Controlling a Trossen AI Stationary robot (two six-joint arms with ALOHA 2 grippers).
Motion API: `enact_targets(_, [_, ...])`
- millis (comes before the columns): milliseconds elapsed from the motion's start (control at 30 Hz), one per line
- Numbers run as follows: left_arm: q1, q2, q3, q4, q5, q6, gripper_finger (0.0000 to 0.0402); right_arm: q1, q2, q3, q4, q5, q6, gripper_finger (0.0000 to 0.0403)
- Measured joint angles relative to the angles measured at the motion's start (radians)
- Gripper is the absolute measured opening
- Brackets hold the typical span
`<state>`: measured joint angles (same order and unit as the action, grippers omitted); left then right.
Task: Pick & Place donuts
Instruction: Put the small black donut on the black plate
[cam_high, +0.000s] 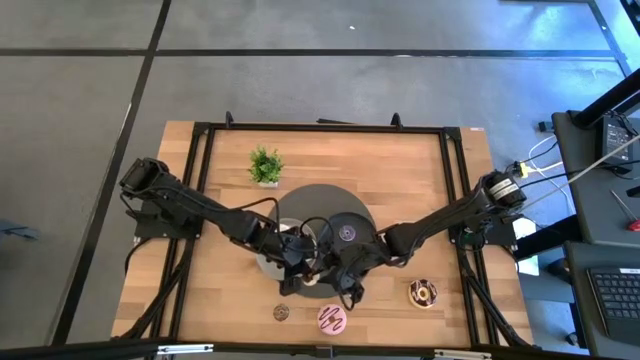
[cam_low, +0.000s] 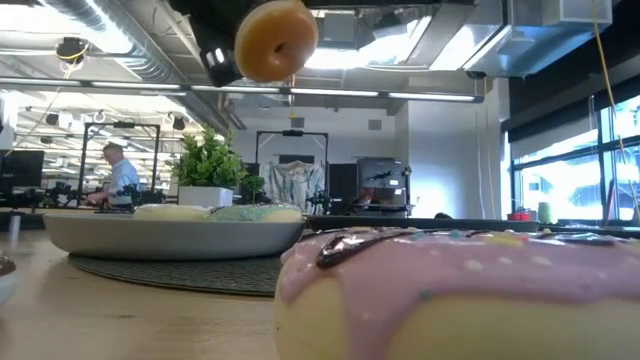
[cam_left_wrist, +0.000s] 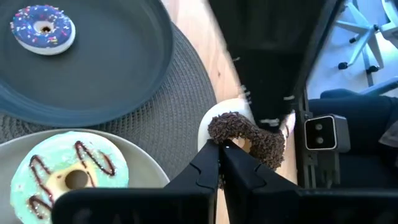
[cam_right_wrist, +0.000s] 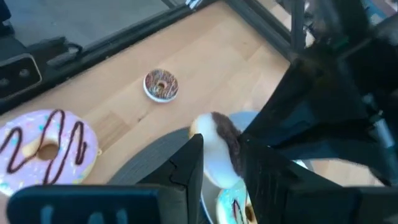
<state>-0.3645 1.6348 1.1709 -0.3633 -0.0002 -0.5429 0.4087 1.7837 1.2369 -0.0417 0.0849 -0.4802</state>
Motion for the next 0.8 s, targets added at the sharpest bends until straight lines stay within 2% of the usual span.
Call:
enact_targets(600, [0.0,0.0,-0.001,0.053,0.026,0.023,0.0006,-0.013,0.008,0.0,0.004,-0.013,-0.026,0.0108])
enact_targets(800, [0.0,0.0,-0.001,0.067,0.029,0.023,0.0007,-0.013,0.008,0.0,0.0,-0.012,-0.026,0.0079])
